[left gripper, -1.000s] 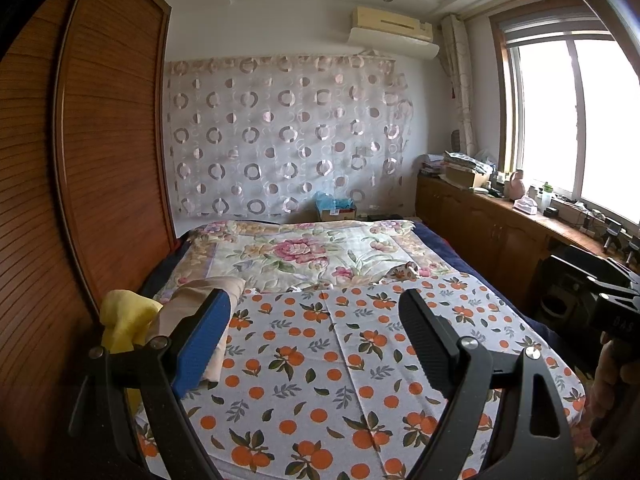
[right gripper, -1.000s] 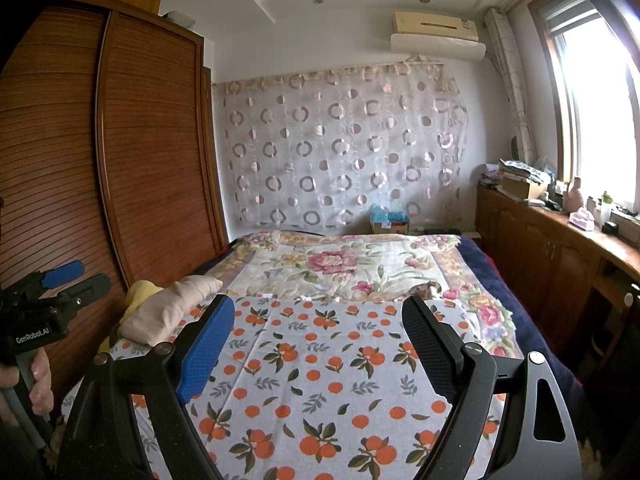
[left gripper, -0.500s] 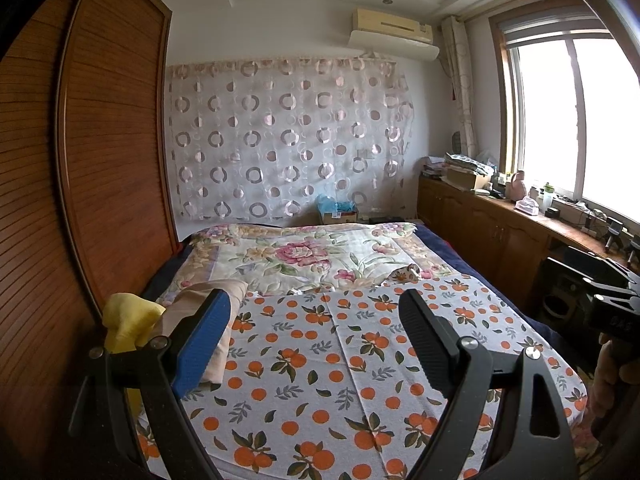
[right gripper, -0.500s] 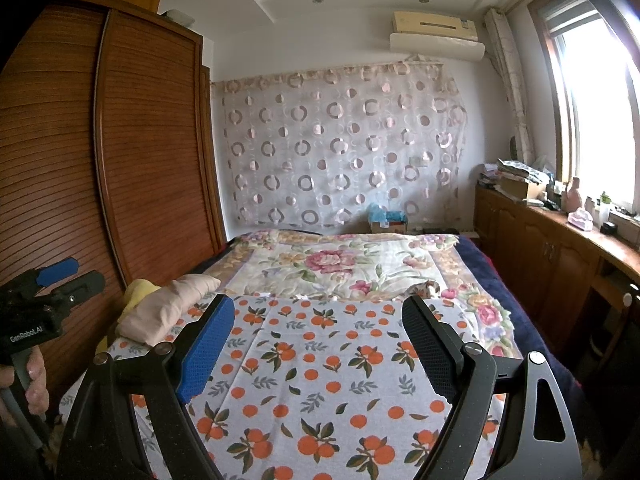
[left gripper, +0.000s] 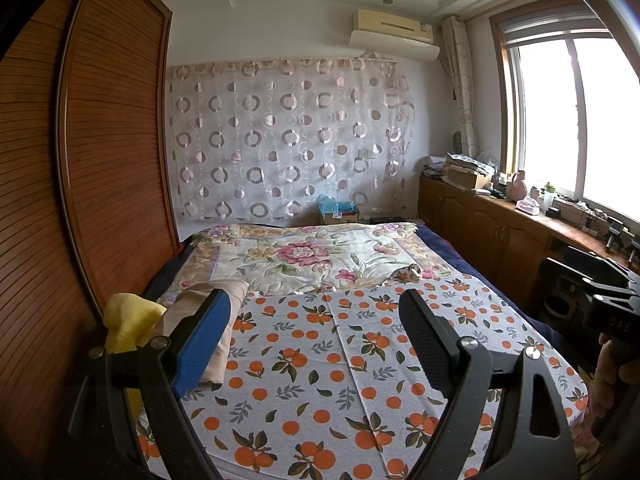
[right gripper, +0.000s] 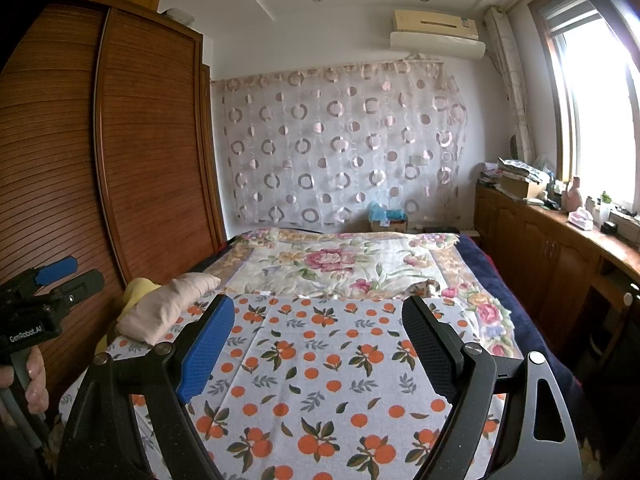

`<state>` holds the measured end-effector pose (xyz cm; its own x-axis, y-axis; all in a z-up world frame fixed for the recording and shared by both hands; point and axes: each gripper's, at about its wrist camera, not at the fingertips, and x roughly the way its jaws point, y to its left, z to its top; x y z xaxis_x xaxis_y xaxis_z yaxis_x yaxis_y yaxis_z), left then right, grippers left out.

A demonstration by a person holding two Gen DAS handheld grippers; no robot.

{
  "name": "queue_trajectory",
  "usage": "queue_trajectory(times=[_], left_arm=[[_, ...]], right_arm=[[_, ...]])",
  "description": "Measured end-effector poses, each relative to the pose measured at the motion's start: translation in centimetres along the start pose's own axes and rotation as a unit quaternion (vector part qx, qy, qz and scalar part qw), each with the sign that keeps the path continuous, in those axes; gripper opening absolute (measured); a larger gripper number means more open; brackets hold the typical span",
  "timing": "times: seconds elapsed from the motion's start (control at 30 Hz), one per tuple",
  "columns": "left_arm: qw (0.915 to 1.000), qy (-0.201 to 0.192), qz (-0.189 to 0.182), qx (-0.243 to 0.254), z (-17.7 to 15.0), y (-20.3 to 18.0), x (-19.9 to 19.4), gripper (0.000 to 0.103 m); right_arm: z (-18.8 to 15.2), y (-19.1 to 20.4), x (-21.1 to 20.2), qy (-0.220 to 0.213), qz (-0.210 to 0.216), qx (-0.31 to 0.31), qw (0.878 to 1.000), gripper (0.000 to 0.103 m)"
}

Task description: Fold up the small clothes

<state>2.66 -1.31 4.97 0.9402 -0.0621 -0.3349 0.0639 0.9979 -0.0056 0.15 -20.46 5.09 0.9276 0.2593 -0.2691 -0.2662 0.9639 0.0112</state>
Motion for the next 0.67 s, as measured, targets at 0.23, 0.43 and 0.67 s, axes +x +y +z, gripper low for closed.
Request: queue_trajectory(times=[0.23,0.43,0.67], left_arm=[[1.0,0.0,0.001,-0.001,-0.08,0.08,0.11,0.087],[1.0,0.0,-0.001,0.0,-0.07,0.04,0.0,0.087],[1.0,0.0,0.0,0.001,-0.08,-0.01,0.0,0.087]], right_arm=[[0.07,-0.24,-0.07,-0.001,-0.003,0.0,1.0,0.087],[0.03,-0.42,-0.09,-0.001,-0.003,-0.001,1.0,0.087],[0.02,-0.5,-0.24,0.0,-0.002,0.0,1.0,0.087]])
